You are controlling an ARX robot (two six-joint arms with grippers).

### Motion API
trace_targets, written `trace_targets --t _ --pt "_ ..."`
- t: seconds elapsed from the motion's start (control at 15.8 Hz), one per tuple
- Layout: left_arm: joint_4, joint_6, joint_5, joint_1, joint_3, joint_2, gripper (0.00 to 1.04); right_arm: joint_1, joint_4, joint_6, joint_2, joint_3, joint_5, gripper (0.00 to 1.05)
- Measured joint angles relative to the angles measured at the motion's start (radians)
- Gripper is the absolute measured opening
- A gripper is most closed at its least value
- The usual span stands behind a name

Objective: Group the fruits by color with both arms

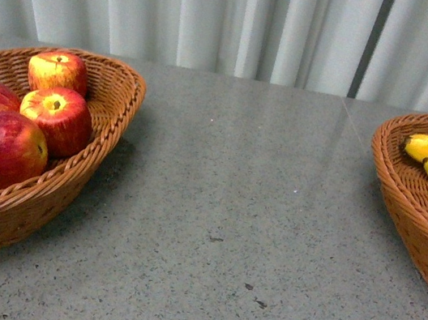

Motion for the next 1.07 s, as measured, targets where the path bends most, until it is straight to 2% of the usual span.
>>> trace_targets --t 0.25,0.32,0.44,0.5,0.63,0.69,0.76,0.82,0.88,1.07 --pt "0.000 0.000 0.000 0.000 0.000 0.000 0.98 -0.127 -0.015 0.139 -0.344 -0.166 -0.169 0.98" --pt "0.000 0.000 0.000 0.000 0.000 0.000 0.98 -0.063 0.120 0.198 -0.474 -0.258 0.098 0.86" --pt "0.000 0.000 -0.001 0.000 0.000 0.000 0.98 0.027 0.034 0.233 -0.710 -0.408 0.470 0.60" --pt "0.000 0.000 0.000 0.000 0.000 0.000 0.98 0.055 -0.026 0.242 -0.826 -0.465 0.587 0.45" --pt "0.000 0.000 0.000 0.000 0.000 0.000 0.98 0.135 0.006 0.245 -0.914 -0.521 0.655 0.29" --pt "0.000 0.000 0.000 0.000 0.000 0.000 0.98 0.147 0.015 0.245 -0.933 -0.541 0.664 0.22" --pt "0.000 0.000 -0.001 0.000 0.000 0.000 0.98 0.169 0.015 0.245 -0.949 -0.579 0.708 0.09" --pt "0.000 0.000 0.000 0.000 0.000 0.000 0.98 0.257 0.013 0.246 -0.962 -0.610 0.808 0.02" --pt "0.000 0.000 0.000 0.000 0.000 0.000 0.98 0.331 0.024 0.249 -0.983 -0.636 0.830 0.02" --pt "0.000 0.000 0.000 0.000 0.000 0.000 0.98 0.319 0.038 0.251 -1.014 -0.671 0.853 0.02"
